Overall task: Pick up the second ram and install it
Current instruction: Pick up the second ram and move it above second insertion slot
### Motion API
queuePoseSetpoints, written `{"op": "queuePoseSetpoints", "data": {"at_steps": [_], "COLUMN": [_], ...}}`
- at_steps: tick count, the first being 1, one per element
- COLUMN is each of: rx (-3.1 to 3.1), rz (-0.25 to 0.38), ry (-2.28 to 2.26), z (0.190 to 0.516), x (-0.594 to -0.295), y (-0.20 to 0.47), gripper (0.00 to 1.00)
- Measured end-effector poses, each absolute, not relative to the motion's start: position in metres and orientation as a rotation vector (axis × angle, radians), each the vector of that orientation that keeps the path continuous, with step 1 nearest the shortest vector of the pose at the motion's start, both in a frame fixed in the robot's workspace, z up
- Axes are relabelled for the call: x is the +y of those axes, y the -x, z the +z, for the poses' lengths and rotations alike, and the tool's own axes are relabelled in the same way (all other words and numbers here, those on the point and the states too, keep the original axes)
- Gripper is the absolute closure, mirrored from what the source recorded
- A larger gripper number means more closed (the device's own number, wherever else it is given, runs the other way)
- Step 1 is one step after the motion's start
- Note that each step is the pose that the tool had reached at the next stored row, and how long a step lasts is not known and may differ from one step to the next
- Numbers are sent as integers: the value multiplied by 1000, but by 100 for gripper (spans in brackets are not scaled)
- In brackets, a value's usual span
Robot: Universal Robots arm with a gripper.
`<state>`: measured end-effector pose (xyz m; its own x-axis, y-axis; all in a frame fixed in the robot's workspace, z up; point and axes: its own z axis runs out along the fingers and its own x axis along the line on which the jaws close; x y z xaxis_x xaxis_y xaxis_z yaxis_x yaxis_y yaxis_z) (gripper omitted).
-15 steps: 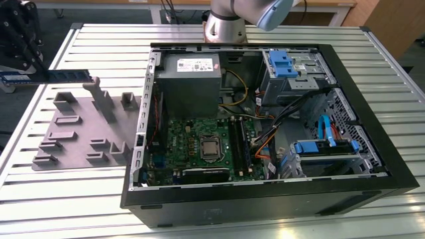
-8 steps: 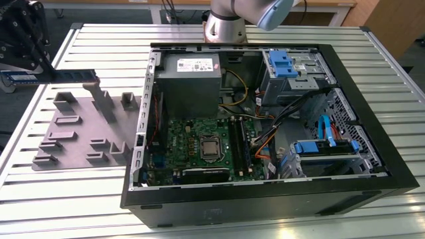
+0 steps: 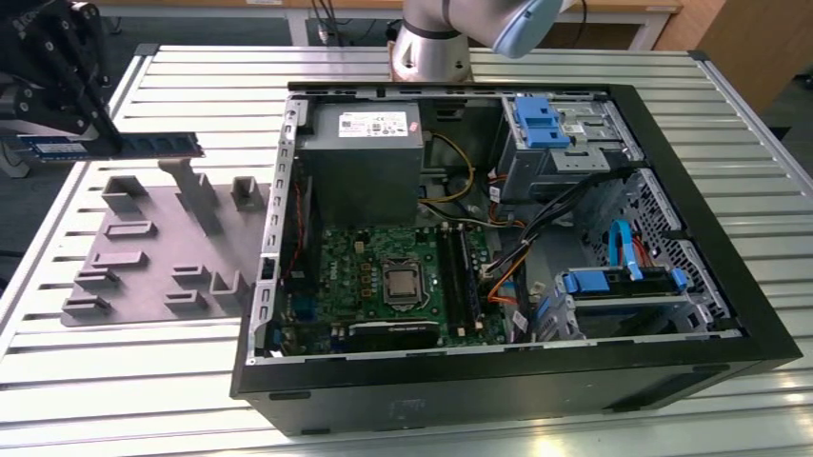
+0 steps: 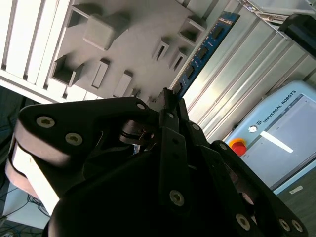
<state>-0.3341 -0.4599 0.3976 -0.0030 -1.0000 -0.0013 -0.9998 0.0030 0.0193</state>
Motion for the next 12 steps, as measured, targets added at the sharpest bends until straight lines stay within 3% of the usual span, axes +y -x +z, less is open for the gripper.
{"op": "queuePoseSetpoints", "data": {"at_steps": [12], "rx": [-2216], "rz": [-23], "ry": [-2209], "z": [398], "x": [-460], "y": [314], "gripper": [86]}}
